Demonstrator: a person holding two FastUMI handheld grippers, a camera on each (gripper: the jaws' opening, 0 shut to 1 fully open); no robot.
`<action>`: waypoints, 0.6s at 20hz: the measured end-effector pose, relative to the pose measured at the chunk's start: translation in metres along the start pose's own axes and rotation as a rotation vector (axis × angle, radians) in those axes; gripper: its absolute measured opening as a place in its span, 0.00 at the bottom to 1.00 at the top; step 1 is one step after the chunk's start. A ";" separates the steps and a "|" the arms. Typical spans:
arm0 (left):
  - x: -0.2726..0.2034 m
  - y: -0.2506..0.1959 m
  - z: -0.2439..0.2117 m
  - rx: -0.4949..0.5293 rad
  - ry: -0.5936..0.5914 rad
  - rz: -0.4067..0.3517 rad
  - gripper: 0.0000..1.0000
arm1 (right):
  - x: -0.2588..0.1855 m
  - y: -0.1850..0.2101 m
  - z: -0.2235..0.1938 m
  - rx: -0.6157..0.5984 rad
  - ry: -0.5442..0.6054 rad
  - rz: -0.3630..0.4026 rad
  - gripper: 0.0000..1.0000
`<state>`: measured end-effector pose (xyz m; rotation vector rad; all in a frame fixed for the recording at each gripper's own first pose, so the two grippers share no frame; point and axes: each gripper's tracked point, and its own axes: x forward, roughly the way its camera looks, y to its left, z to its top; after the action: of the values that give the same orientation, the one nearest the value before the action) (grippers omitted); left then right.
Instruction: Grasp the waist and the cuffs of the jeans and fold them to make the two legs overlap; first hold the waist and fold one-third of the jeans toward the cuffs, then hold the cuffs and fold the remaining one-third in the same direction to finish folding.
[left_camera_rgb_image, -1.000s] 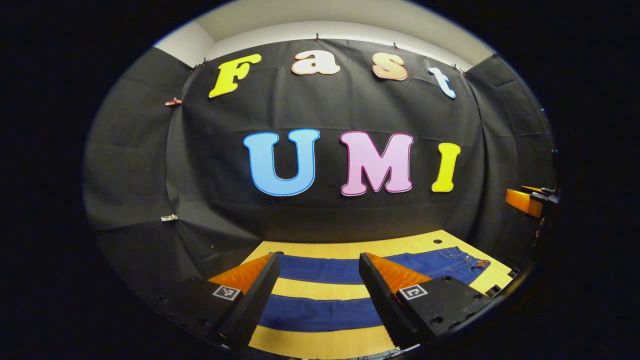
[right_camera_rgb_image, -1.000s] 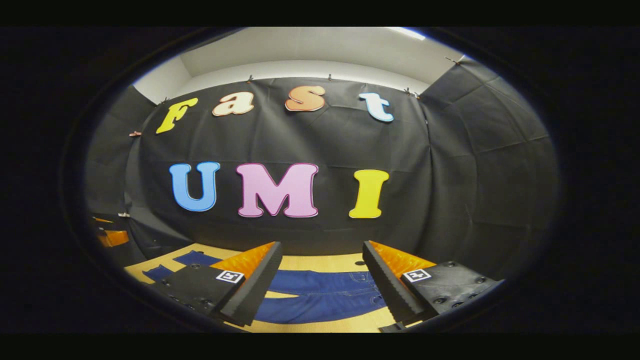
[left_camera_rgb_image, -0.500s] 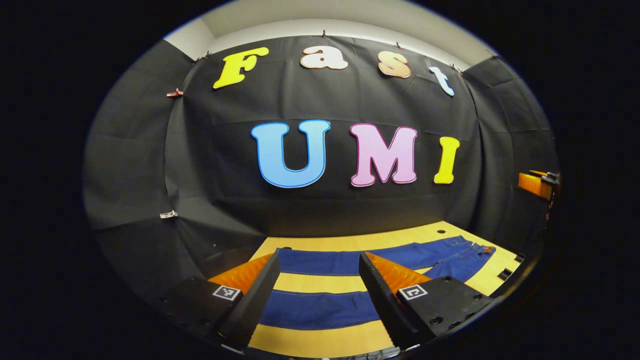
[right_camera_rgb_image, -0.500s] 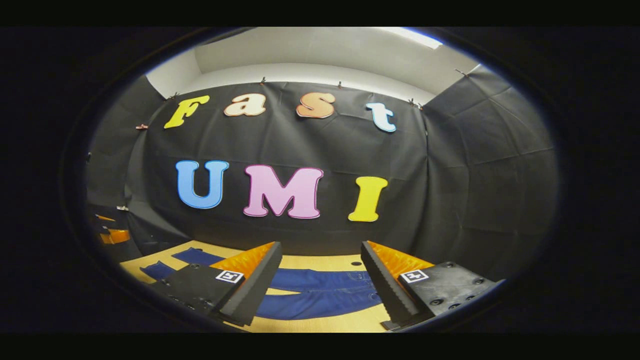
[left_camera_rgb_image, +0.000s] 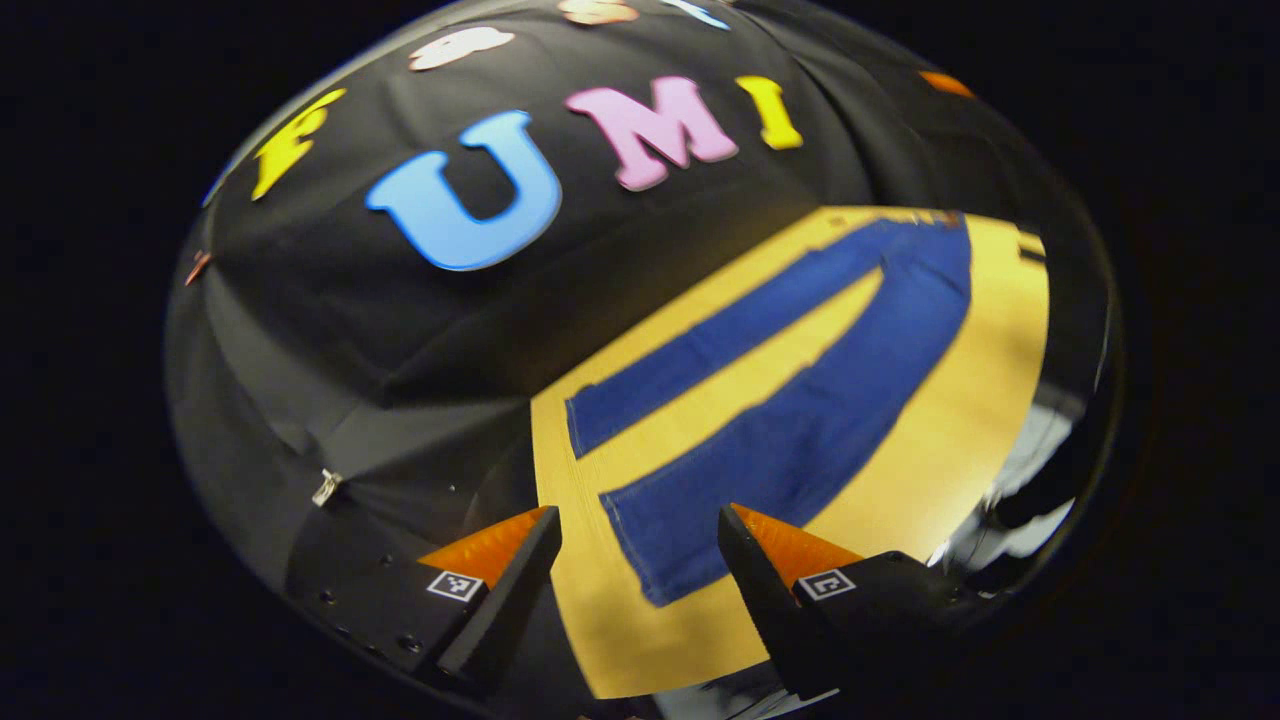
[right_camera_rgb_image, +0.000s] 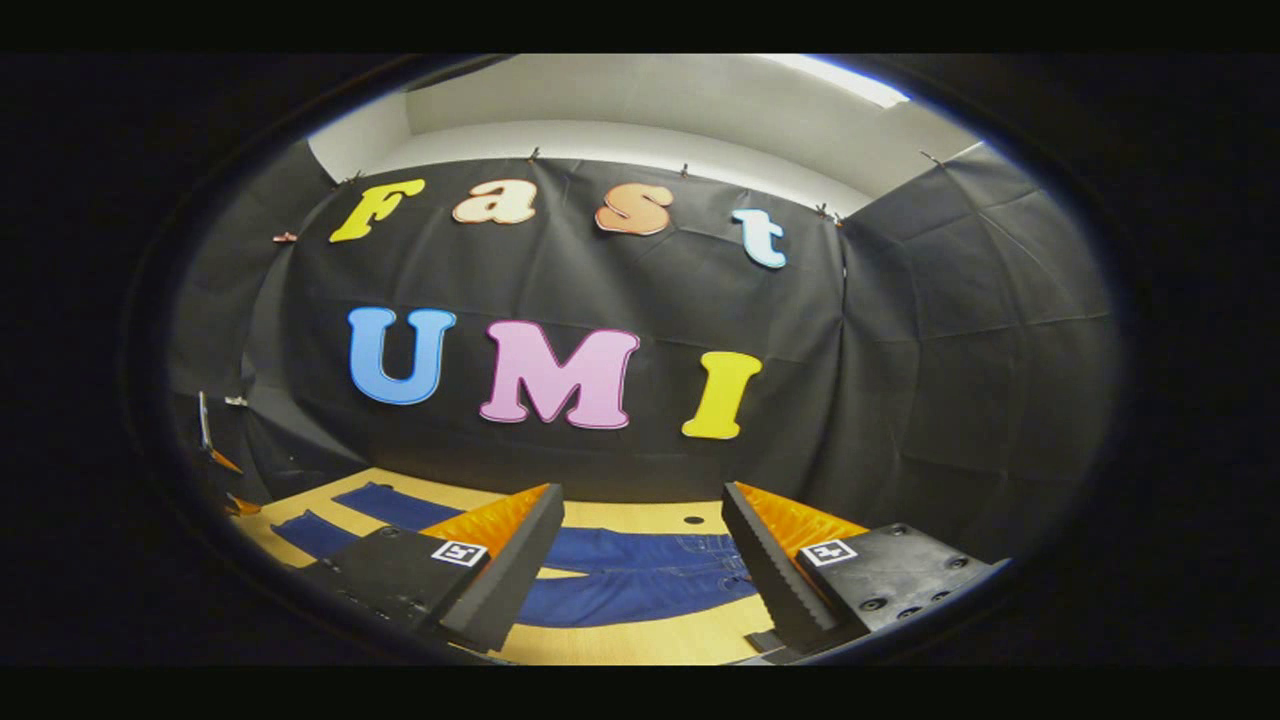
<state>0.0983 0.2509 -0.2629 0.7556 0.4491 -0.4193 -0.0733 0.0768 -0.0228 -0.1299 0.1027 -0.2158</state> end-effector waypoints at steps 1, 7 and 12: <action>0.011 -0.006 -0.019 0.064 0.042 -0.038 0.98 | -0.002 -0.004 -0.004 0.000 0.018 -0.013 0.95; 0.067 -0.025 -0.102 0.334 0.215 -0.196 0.98 | -0.013 -0.029 -0.017 0.014 0.103 -0.094 0.97; 0.103 -0.020 -0.102 0.472 0.199 -0.213 0.93 | -0.016 -0.041 -0.032 -0.022 0.148 -0.124 0.97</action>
<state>0.1492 0.2917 -0.3943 1.2189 0.6305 -0.6657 -0.1012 0.0368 -0.0468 -0.1425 0.2446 -0.3484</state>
